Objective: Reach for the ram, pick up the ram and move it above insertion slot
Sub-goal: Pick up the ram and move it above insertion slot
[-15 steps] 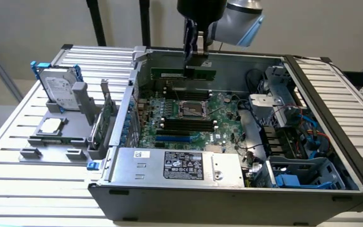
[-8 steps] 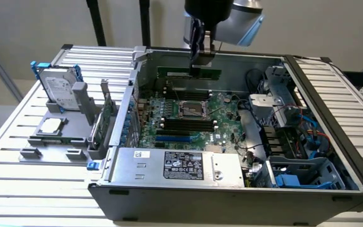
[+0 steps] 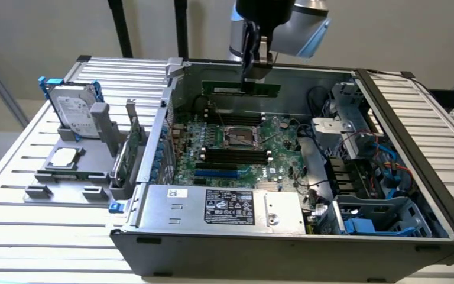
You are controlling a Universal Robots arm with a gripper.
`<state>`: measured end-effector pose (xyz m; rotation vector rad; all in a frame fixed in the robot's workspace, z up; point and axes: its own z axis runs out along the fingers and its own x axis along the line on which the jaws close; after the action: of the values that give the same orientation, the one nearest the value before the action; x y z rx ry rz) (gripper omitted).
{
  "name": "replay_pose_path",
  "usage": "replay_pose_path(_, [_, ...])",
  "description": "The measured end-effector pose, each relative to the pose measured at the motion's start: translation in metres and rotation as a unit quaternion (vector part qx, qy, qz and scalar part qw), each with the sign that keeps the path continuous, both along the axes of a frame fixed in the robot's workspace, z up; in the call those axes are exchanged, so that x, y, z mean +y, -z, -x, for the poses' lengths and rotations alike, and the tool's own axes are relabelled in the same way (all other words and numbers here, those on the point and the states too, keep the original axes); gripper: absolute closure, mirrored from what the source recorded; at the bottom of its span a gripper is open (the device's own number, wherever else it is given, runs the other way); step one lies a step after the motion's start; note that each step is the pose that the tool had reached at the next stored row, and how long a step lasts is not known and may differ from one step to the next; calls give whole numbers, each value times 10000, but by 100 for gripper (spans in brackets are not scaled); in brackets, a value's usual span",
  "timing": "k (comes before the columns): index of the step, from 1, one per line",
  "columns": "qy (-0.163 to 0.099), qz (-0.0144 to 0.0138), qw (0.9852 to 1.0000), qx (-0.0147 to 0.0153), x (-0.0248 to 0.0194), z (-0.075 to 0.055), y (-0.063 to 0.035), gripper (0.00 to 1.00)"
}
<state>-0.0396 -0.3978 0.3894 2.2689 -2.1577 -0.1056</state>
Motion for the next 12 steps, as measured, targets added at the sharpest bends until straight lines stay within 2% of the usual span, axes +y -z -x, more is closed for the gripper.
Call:
replay_pose_path(6, [34,4,10000,-50,85,-10,12,87])
replay_pose_path(9, [57,5,10000,-53,112,-11,14,87])
replay_pose_path(12, [94,6,9999,-53,122,-11,13,87])
